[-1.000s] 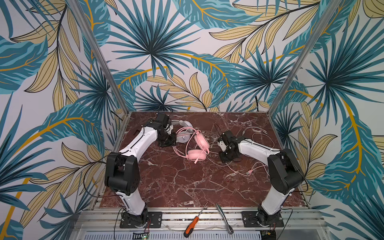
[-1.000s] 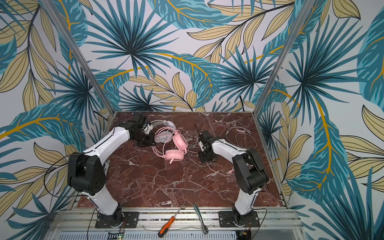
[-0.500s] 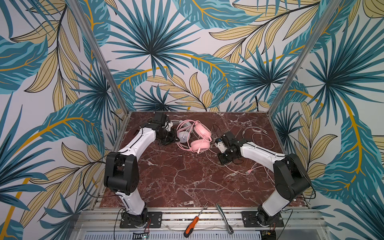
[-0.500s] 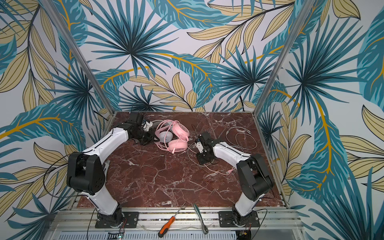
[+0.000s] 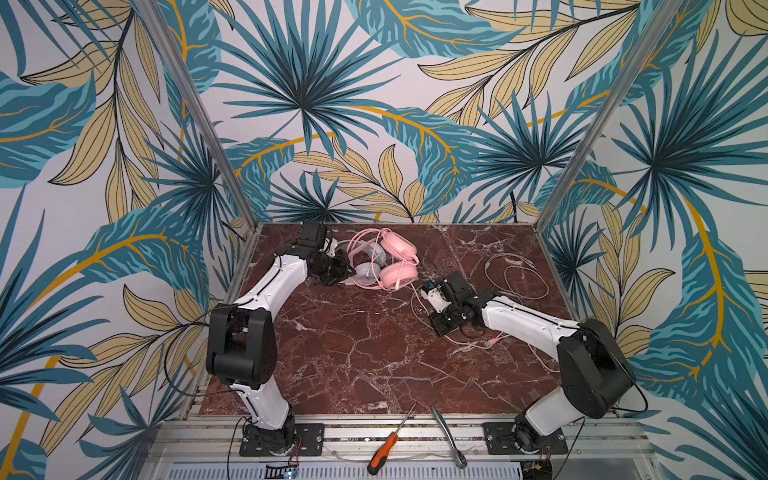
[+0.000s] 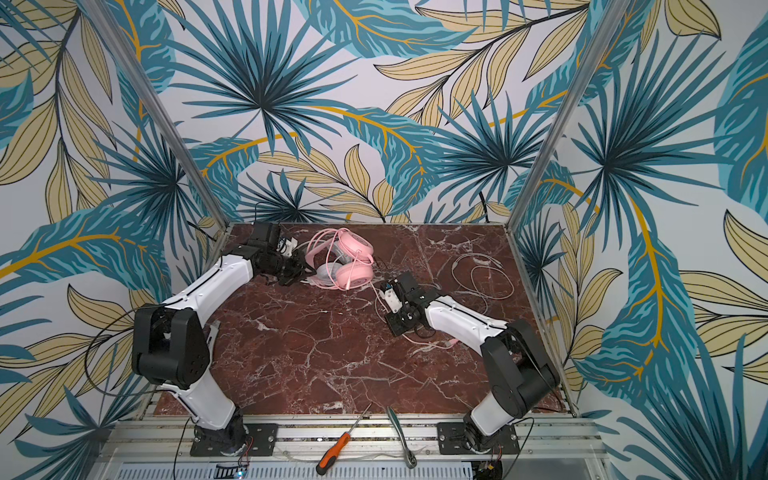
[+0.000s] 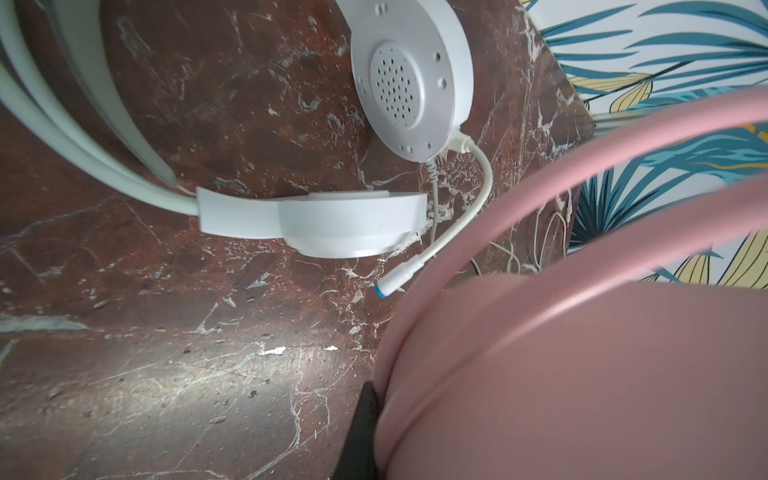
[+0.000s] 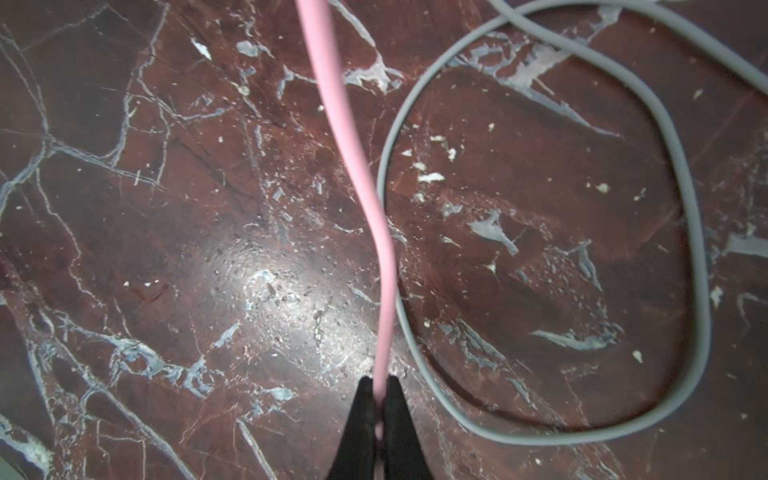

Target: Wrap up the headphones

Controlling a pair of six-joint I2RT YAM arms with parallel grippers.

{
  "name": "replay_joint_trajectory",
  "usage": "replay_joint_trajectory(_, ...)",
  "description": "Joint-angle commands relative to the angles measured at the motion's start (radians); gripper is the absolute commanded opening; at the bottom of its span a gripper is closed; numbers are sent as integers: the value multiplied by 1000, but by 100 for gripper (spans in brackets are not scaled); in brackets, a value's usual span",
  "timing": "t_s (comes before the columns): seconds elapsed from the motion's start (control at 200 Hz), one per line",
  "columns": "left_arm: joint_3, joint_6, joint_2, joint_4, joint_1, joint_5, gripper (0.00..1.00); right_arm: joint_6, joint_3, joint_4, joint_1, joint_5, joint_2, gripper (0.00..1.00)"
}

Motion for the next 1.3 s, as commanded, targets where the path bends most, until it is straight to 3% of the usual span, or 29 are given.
replay_joint_trajectory(0.0, 4, -72, -8, 82, 12, 48, 0, -38, -14, 30, 17, -22, -19, 0)
replay_joint_trajectory(0.3, -18, -159, -14, 154, 17, 92, 0, -34, 57, 2, 55, -42, 36, 0)
replay_joint_trajectory(0.992, -28, -252, -12, 204, 52, -21, 0, -158, 80, -33, 166, -61, 35, 0)
replay_joint_trajectory(1.292, 16, -220, 2, 170, 49, -89, 0, -254, 138, -120, 202, -75, 43, 0)
